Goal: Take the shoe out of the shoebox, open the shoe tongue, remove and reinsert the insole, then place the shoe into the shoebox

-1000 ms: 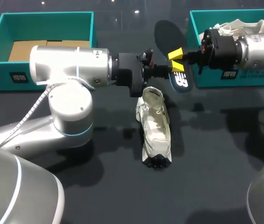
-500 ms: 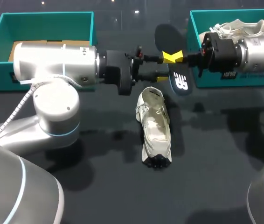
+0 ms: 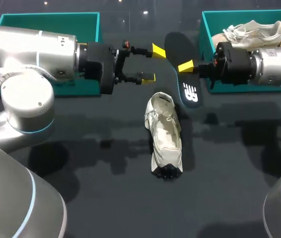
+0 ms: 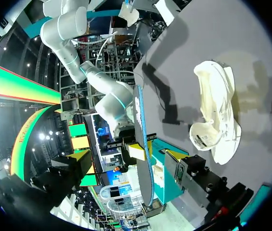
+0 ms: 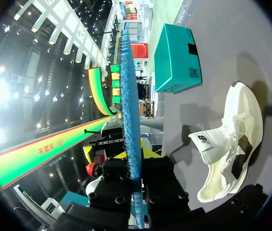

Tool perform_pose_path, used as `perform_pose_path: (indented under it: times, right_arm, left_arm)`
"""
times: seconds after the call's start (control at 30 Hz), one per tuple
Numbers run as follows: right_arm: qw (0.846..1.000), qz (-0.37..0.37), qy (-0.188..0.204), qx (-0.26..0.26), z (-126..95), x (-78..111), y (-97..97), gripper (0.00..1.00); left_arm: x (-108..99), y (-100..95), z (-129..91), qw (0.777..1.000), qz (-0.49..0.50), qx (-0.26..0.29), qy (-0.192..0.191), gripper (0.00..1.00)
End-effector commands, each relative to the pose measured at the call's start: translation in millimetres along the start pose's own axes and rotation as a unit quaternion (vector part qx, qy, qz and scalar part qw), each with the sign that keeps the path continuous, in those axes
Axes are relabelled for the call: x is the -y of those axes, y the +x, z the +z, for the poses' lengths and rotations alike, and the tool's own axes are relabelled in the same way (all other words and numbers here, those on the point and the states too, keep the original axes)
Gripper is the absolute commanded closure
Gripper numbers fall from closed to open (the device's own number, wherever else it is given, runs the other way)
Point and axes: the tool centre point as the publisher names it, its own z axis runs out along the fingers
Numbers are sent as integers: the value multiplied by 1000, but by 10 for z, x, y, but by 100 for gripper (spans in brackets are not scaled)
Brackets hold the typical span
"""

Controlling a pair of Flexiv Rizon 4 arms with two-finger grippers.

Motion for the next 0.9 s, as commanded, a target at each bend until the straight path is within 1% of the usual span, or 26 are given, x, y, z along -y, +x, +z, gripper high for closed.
perform_pose_path:
  times: [0.03,0.07,0.1,0.2,0.23,0.3,0.33,0.37,0.4,0.43,0.47,0.83,0.87,0.9]
  right_arm:
    - [1000,0,-2,2,-2,21,6,100]
    - [1000,0,-2,2,-2,21,6,100]
    - [1000,0,-2,2,-2,21,6,100]
    - [1000,-4,4,2,61,36,2,100]
    - [1000,-3,5,3,95,52,-19,100]
    - [1000,1,3,5,151,95,-69,100]
    - [1000,2,4,5,167,117,-88,100]
    - [1000,5,2,6,184,138,-109,100]
    - [1000,8,1,6,199,157,-130,100]
    - [1000,11,-2,6,208,179,-153,100]
    - [1000,14,-4,5,214,201,-180,100]
    - [1000,14,-4,5,214,201,-180,100]
    - [1000,14,-4,5,214,201,-180,100]
    - [1000,14,-4,5,214,201,-180,100]
  left_arm:
    - [17,1,-37,1000,1,-1,0,0]
    - [21,-45,4,1000,-10,3,-1,0]
    - [7,-93,-3,1000,-16,16,-1,0]
    - [-121,-233,-59,999,-31,-33,-13,0]
    - [-165,-271,-92,998,-42,-52,-9,0]
    - [-255,-331,-136,990,-65,-123,2,0]
    - [-313,-342,-141,981,-89,-171,16,0]
    - [-361,-346,-148,970,-91,-224,8,0]
    - [-387,-359,-166,957,-66,-283,-22,0]
    - [-391,-381,-190,939,-18,-334,-79,0]
    - [-391,-381,-190,939,-18,-334,-79,0]
    - [-391,-381,-190,939,-18,-334,-79,0]
    - [-437,-412,-186,935,-23,-344,-81,0]
    - [-486,-445,-173,927,-34,-366,-70,0]
